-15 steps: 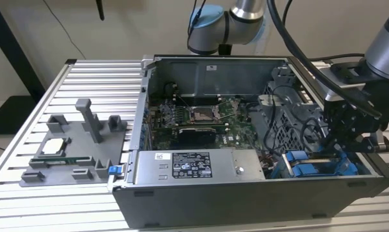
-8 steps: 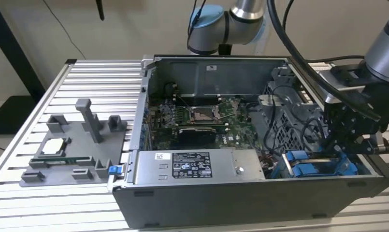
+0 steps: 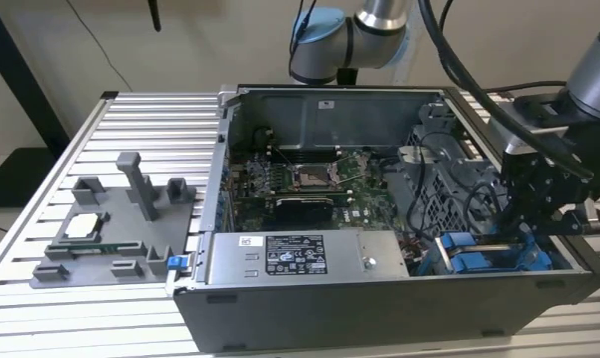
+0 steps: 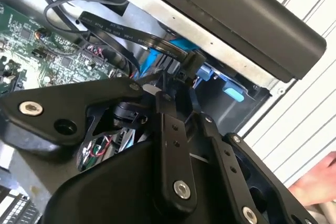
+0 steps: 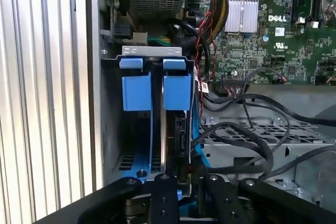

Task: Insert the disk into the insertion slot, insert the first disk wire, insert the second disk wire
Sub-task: 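Insert the first disk wire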

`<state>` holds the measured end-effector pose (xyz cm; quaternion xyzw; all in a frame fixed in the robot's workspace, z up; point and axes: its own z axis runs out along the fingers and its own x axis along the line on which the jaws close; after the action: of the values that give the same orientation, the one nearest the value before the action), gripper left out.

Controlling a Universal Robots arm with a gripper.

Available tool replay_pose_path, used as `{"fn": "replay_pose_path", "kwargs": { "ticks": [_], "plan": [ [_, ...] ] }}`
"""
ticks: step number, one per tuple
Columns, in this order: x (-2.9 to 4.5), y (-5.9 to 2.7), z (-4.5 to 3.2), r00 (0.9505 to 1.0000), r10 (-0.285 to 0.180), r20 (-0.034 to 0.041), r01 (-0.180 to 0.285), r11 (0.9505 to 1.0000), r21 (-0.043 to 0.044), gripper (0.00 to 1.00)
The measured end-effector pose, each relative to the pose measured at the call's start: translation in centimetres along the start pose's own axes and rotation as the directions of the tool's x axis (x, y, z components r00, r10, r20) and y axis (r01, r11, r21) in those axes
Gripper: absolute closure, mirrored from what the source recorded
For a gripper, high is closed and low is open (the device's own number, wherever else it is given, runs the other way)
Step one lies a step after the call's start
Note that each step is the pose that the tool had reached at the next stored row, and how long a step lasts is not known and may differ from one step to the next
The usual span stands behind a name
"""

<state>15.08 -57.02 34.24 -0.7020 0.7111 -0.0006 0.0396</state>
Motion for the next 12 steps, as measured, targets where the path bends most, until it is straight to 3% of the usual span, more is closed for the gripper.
{"fn": "replay_pose_path", "kwargs": {
  "ticks": [4, 10, 12],
  "plan": [
    [-0.09, -0.09, -1.6, 1.0, 0.0, -0.0001, 0.0, 1.0, 0.0, 0.0],
    [-0.18, -0.17, -3.06, 1.0, 0.0, -0.0002, 0.0, 1.0, 0.0, 0.0],
    [-0.18, -0.17, -3.09, 1.0, 0.0, -0.0003, 0.0, 1.0, 0.0, 0.0]
  ]
}}
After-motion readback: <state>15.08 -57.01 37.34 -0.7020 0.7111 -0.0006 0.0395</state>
